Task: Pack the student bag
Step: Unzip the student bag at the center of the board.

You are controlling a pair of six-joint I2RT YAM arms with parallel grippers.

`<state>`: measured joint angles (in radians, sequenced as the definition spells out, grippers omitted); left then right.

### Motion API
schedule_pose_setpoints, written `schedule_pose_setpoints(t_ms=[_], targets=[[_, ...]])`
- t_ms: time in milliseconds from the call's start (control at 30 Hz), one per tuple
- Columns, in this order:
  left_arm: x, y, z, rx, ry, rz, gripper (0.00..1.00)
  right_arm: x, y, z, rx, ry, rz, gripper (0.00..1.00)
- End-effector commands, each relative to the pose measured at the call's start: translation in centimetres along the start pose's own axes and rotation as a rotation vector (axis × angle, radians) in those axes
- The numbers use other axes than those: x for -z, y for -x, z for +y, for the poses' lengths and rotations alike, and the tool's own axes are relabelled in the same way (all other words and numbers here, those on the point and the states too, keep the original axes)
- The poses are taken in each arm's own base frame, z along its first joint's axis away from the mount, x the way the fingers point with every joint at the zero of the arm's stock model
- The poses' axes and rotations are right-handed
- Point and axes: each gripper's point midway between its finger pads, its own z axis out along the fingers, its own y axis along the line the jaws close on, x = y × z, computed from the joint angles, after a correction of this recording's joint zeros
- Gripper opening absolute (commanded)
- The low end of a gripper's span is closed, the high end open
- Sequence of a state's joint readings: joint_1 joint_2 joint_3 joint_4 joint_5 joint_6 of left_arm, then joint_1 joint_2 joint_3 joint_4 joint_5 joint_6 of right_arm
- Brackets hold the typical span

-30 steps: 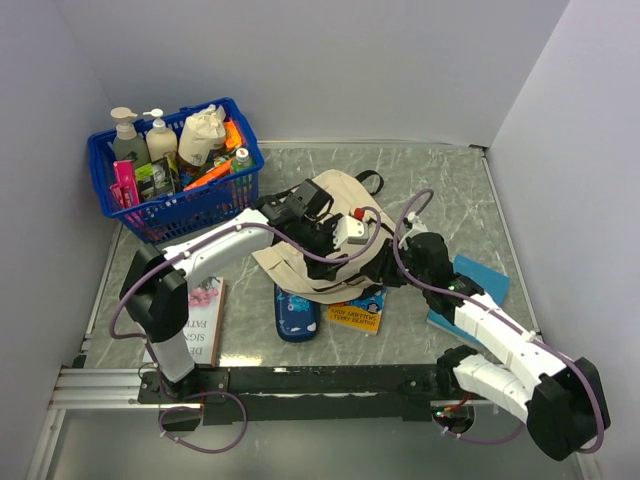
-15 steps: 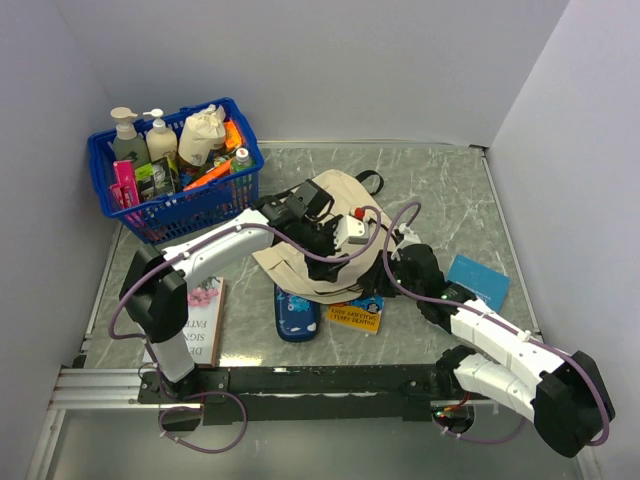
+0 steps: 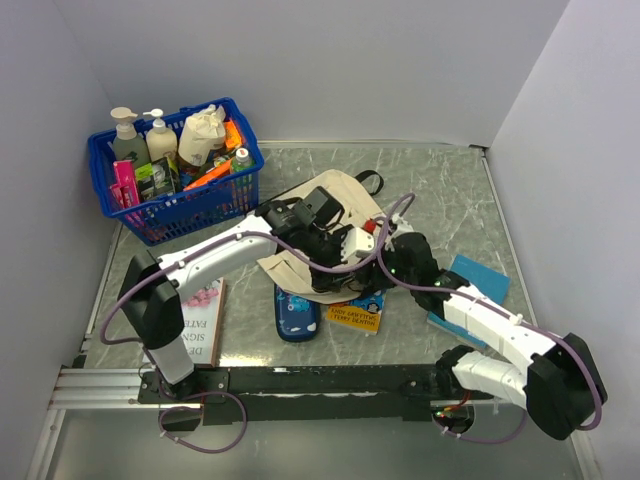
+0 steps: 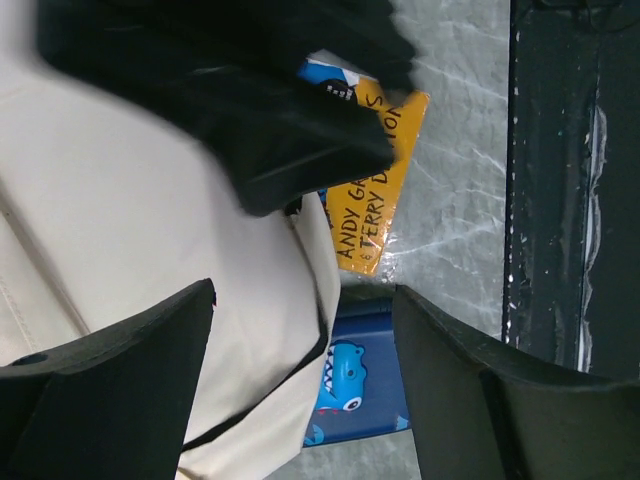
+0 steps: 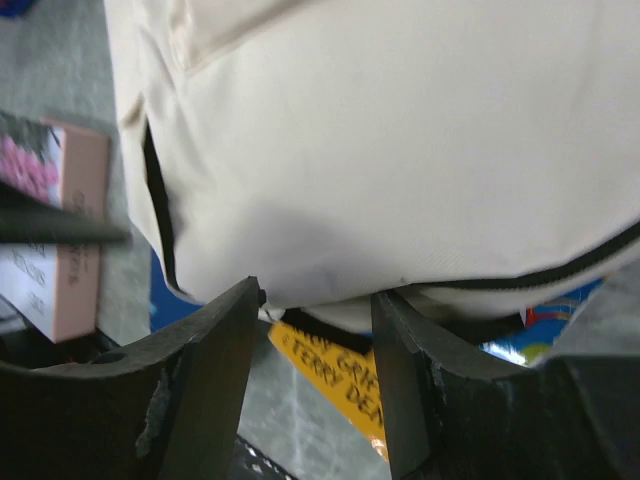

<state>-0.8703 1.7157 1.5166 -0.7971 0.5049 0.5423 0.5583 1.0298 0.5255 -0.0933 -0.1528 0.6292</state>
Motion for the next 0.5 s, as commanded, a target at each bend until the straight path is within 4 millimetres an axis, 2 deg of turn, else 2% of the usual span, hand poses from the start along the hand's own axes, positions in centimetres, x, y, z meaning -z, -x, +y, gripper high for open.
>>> schedule_pose_setpoints(t_ms=[0, 100, 167, 300, 333, 367, 433, 467], targets=[[2.0, 0.2, -1.5, -0.133, 0.041, 0.049, 0.76, 0.0, 4.1, 1.7, -0.024, 0.023, -0.063, 0.61], [3.1, -0.2, -0.9, -0.219, 0.117, 0.084, 0.78, 0.3, 5.1, 1.5, -0.052, 0.018, -0.071, 0.65], [4.3, 0.5, -0.7, -0.298, 0.169, 0.079, 0.80, 0.7, 5.6, 0.8, -0.072, -0.012, -0.074, 0.68], [4.1, 1.0, -1.9, -0.435, 0.197, 0.048, 0.82, 1.7, 5.2, -1.1, -0.126, -0.065, -0.036, 0.74], [4.2, 2.2, -2.5, -0.496, 0.208, 0.007, 0.82, 1.9, 5.1, -1.5, -0.133, -0.074, -0.027, 0.75], [3.4, 1.6, -2.9, -0.515, 0.202, 0.006, 0.82, 2.1, 5.1, -1.8, -0.142, -0.082, -0.023, 0.75], [3.0, 2.8, -3.6, -0.588, 0.214, -0.044, 0.82, 2.3, 4.8, -2.7, -0.156, -0.110, -0.004, 0.76], [2.3, 1.9, -4.0, -0.610, 0.201, -0.032, 0.82, 2.2, 4.7, -3.0, -0.161, -0.121, 0.005, 0.77]])
